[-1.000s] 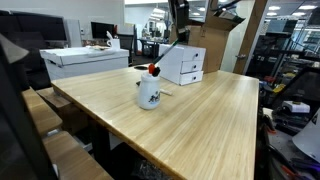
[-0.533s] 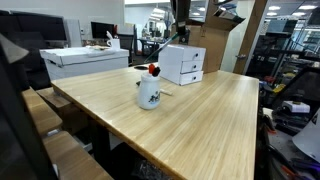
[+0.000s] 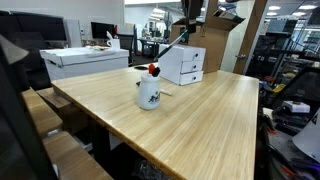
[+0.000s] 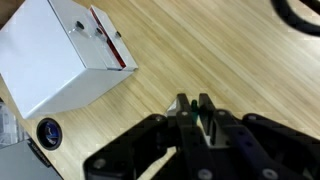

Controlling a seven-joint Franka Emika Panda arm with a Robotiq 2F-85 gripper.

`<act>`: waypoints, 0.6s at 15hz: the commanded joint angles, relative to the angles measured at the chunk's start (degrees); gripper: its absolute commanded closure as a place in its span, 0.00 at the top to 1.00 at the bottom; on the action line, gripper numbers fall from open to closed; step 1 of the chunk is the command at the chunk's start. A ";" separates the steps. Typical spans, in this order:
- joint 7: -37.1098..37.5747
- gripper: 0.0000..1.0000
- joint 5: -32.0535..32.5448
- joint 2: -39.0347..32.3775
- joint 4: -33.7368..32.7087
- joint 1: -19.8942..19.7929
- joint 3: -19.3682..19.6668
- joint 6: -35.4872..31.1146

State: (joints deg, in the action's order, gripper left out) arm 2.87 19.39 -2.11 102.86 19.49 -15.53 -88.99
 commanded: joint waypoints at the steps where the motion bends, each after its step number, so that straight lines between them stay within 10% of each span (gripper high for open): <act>1: -0.84 0.06 -1.61 2.91 4.05 -0.44 -1.03 -1.99; 9: -1.33 0.06 -2.19 2.34 5.33 -0.17 -2.28 -3.47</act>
State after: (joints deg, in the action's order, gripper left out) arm 2.86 18.41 -1.36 106.19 19.73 -17.45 -90.90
